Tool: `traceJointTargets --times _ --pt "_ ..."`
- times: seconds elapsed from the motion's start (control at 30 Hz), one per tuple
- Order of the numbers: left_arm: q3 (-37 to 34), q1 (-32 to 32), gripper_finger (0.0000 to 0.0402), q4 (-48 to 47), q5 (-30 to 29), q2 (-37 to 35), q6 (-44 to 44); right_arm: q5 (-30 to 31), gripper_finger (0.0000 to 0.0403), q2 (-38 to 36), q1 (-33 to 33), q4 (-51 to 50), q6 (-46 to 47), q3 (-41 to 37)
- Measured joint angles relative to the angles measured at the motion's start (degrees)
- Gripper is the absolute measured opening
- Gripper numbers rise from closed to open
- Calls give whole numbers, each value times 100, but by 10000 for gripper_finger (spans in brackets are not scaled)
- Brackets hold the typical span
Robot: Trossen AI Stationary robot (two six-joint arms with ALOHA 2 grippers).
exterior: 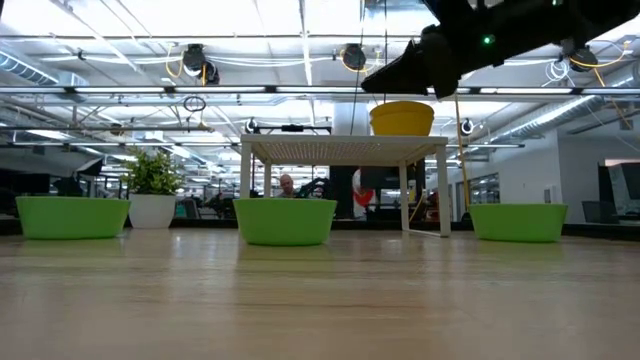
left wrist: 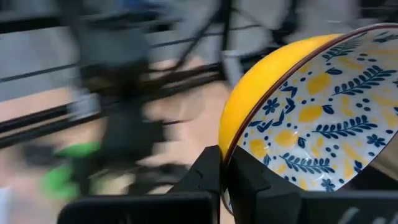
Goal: Pick & Place Mini bowls
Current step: Stack the blue and yellow patterned bowl on top of the blue and yellow patterned bowls on the shelf
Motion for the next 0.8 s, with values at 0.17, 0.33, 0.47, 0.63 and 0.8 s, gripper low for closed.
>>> traceJointTargets --times 0.17,0.33,0.47,0.63,0.8 --pt "0 -403 9 17 799 1 583 -1713 116 2 -493 612 683 -214" --pt "0 -593 9 -854 1806 1 1397 -3464 116 2 -815 1084 1255 -257" --pt "-11 -593 9 -806 1187 49 1146 -4711 116 2 -879 1428 1334 -257" --pt "-17 -657 9 -340 -1474 64 271 -4895 116 0 -817 1420 1157 -257" --pt "-20 -779 9 -1310 -4875 65 -327 -4554 116 10 -824 1206 1182 -265"
